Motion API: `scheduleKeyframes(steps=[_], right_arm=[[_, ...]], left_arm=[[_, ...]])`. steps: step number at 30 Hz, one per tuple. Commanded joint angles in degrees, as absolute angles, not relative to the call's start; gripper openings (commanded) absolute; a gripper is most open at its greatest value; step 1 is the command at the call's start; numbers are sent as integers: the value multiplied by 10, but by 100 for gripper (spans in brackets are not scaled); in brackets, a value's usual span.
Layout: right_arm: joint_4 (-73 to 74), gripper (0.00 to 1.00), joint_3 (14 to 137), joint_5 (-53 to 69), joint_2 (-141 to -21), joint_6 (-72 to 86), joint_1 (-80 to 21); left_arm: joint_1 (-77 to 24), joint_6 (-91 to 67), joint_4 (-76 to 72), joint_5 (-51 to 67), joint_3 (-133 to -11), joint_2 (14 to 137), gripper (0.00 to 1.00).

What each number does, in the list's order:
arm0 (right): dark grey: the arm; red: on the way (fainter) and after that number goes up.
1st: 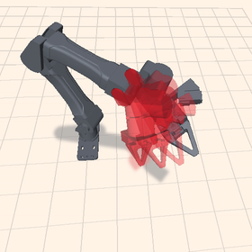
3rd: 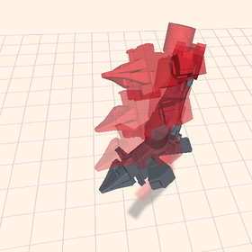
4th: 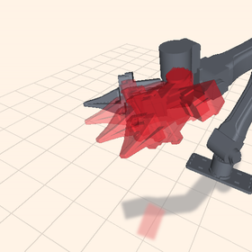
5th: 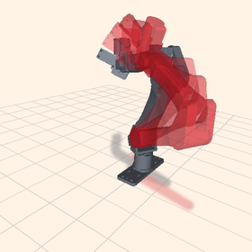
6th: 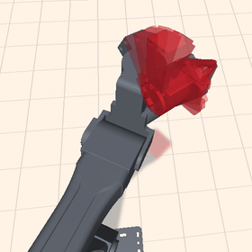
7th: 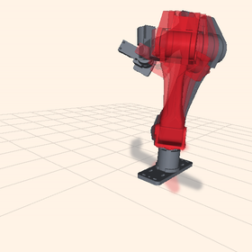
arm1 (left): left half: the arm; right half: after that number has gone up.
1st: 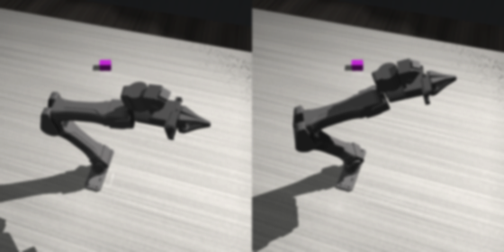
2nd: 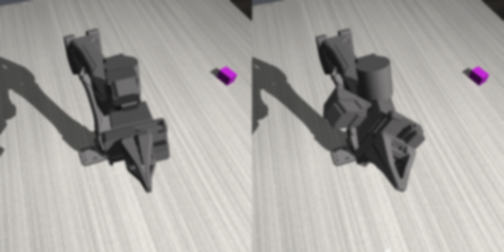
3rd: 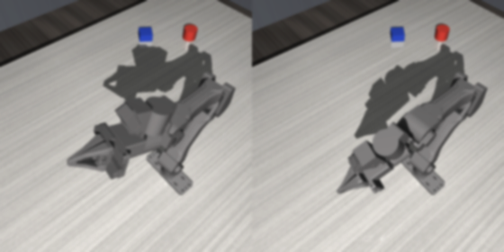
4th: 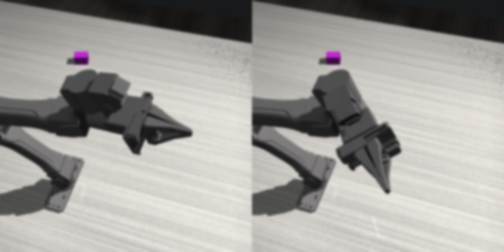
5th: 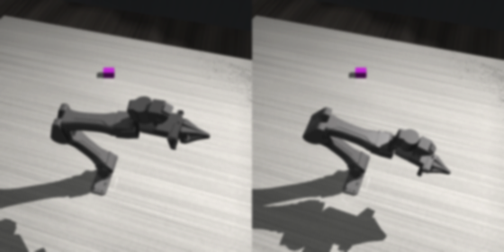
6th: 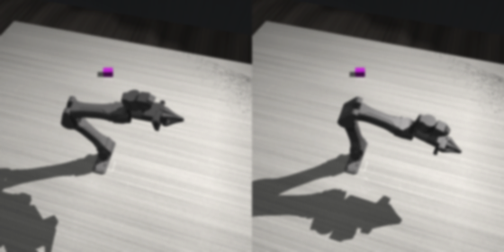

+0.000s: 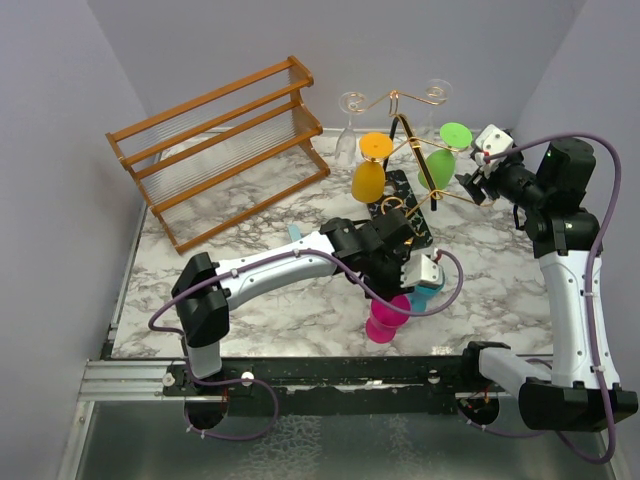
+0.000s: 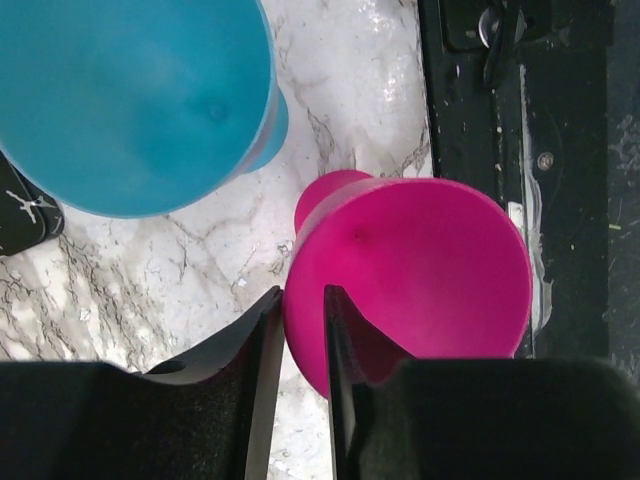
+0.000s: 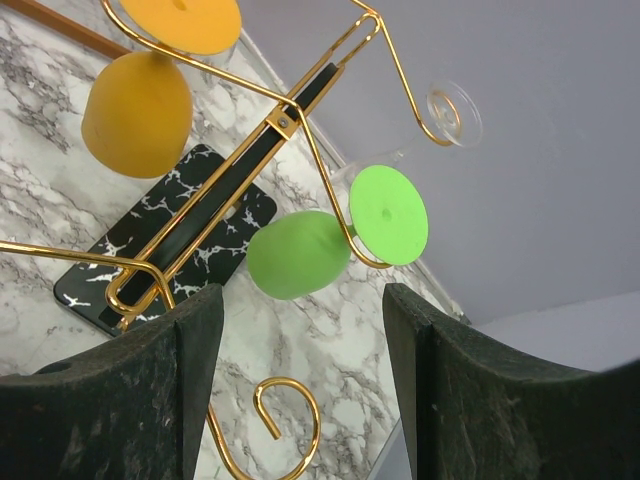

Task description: Place the wine glass upside down on the wine glass rack

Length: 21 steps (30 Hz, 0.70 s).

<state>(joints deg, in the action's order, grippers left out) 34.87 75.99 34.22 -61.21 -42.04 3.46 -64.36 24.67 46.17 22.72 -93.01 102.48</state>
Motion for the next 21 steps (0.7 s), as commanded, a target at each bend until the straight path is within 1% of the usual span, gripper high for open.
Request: scheduleKeyframes(steps=[1, 6, 8, 14, 21], right_arm=[[352, 65, 771, 357, -616, -419, 38], [351, 65, 773, 360, -624, -419, 38], [351, 65, 773, 361, -625, -422, 38], [354, 67, 779, 347, -645, -448, 38], [375, 69, 845, 333, -689, -442, 38]], left_arm=[[-649, 271, 490, 224, -946, 1018, 22], [-650, 313, 534, 230, -952, 999, 3], [-649, 332, 561, 234, -957, 985, 0], [-646, 386, 645, 256, -970, 931, 0], [-577, 395, 681, 290, -1021, 888, 0]])
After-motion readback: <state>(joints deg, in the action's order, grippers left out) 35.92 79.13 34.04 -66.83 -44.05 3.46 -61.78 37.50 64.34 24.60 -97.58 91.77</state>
